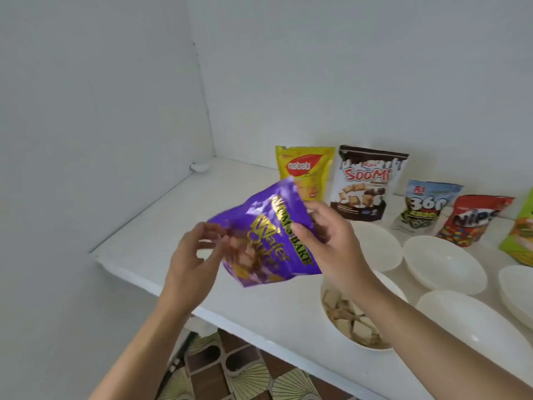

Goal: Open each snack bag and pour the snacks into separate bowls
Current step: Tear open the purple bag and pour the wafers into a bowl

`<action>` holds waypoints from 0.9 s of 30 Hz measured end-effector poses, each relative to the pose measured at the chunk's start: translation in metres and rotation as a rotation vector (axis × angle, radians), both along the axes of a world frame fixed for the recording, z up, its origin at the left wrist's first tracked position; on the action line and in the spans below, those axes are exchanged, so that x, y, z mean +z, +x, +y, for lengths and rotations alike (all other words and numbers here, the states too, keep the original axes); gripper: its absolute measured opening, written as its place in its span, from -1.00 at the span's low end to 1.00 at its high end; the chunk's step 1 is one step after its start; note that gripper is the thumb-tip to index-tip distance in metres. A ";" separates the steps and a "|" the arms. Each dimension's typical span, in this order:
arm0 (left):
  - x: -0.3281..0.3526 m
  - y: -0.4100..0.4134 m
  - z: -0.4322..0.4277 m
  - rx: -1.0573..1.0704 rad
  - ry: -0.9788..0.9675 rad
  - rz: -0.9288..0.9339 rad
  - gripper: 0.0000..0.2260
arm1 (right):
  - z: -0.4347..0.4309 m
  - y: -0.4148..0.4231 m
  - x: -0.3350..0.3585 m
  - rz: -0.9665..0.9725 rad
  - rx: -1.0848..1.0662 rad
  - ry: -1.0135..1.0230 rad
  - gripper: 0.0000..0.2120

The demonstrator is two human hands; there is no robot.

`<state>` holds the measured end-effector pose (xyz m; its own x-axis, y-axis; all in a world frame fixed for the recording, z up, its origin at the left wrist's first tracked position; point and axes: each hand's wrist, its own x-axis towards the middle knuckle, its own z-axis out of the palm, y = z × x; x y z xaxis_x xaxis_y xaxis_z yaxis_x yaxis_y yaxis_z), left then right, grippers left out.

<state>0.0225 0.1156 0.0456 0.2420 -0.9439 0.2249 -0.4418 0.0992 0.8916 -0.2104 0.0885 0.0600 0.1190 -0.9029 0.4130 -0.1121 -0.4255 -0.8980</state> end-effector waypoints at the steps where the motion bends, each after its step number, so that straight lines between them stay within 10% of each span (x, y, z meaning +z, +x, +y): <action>1: 0.007 0.010 0.008 0.023 -0.057 -0.083 -0.90 | 0.001 0.012 0.001 0.057 0.057 -0.011 -0.80; 11: 0.033 0.066 0.087 0.049 -0.111 -0.736 -0.85 | 0.024 0.108 0.006 0.536 0.400 -0.288 -0.72; 18: -0.001 0.080 0.161 0.321 -0.001 -0.848 -0.83 | 0.050 0.142 -0.026 0.573 0.596 -0.600 -0.82; 27: -0.096 0.077 0.247 0.549 0.224 -0.813 -0.86 | 0.094 0.176 -0.109 0.626 0.790 -0.529 -0.86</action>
<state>0.0991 0.3624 -0.0504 0.5084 -0.7885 0.3461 -0.8587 -0.4342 0.2721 -0.0348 0.1827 -0.0488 0.8967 -0.2141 0.3875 -0.0102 -0.8851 -0.4653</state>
